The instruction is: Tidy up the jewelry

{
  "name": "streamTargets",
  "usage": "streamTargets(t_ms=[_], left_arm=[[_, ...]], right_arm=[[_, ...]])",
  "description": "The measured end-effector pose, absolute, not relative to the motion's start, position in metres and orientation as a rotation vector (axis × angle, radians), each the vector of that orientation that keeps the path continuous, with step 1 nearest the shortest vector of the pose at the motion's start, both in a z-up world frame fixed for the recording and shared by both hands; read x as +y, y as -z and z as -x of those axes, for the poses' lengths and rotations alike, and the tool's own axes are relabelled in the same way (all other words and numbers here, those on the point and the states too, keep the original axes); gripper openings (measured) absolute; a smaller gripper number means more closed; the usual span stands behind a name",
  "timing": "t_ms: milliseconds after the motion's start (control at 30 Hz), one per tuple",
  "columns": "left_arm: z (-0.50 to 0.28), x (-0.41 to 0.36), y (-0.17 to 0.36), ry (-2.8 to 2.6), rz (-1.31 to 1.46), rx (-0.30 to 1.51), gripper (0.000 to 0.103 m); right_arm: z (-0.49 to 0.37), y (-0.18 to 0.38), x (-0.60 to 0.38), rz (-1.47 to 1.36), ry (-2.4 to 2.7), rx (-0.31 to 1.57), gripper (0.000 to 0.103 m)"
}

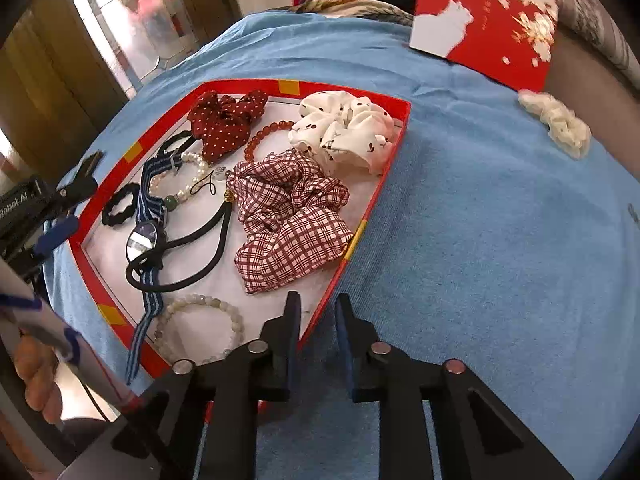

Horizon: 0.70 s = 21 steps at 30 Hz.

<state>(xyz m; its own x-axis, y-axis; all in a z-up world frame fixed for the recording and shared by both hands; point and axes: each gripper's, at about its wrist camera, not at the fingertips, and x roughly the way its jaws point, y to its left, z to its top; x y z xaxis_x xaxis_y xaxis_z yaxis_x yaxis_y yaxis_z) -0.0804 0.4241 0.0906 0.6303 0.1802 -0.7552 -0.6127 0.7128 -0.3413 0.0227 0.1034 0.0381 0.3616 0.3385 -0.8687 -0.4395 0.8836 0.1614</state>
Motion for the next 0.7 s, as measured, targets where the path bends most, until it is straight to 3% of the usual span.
streamTargets(t_ms=[233,367,600,667,700], left_arm=[[0.080,0.427,-0.088,-0.506,0.638,0.772,0.058],[0.085,0.444,-0.084,-0.571,0.678,0.762,0.058],[0.083,0.448,-0.084,-0.617,0.657,0.760,0.059],[0.080,0.446,-0.084,-0.602,0.650,0.766,0.059],[0.079,0.445,-0.084,-0.601,0.643,0.766,0.059]], right_arm=[[-0.022,-0.042,0.099,0.052,-0.504,1.079,0.014],[-0.036,-0.054,0.070,-0.104,-0.502,1.036,0.026],[-0.075,-0.045,0.119,0.005,-0.424,1.093,0.026],[-0.084,-0.036,0.128,0.008,-0.402,1.126,0.011],[-0.085,-0.035,0.128,-0.003,-0.395,1.128,0.011]])
